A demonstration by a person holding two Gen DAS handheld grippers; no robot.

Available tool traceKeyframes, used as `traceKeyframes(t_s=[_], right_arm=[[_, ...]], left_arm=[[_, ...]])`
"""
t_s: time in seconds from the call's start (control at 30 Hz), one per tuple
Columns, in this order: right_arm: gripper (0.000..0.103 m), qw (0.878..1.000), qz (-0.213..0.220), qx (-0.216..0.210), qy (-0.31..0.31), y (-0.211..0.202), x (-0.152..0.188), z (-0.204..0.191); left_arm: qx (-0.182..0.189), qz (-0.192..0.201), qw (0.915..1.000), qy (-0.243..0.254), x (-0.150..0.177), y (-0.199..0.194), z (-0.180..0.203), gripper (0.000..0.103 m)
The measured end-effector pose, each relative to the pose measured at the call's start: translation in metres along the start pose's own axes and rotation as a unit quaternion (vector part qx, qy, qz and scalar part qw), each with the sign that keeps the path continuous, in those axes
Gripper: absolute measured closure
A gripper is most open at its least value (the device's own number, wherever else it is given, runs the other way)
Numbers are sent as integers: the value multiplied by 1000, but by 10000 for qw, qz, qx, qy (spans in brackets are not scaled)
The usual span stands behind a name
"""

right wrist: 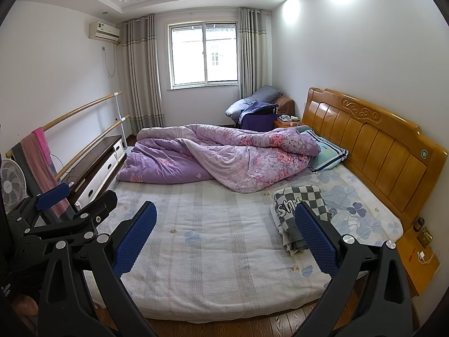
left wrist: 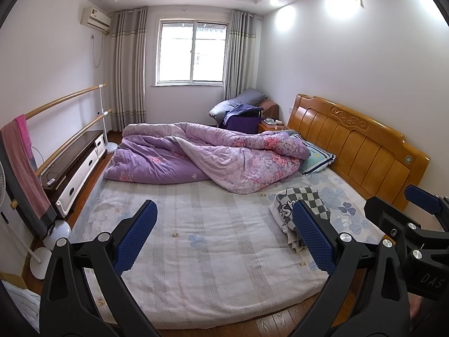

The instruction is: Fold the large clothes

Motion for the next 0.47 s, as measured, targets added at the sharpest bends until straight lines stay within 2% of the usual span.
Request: traceKeyframes(t_s=[0.47], right_arm=[[8, 10000, -60, -12, 40, 4, 1, 1]], left_arm=[[18, -105, 9999, -37, 5, 5, -5, 6]])
Point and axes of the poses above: each gripper's, at about its wrist camera, not at the fingertips, and y roughly the way its jaws point, z to its right, x to its underside, the point moved 5 cm from there along y, roughly the way its jaws point, and after that the axes turned 12 degrees about z, right-handed, at the moved point
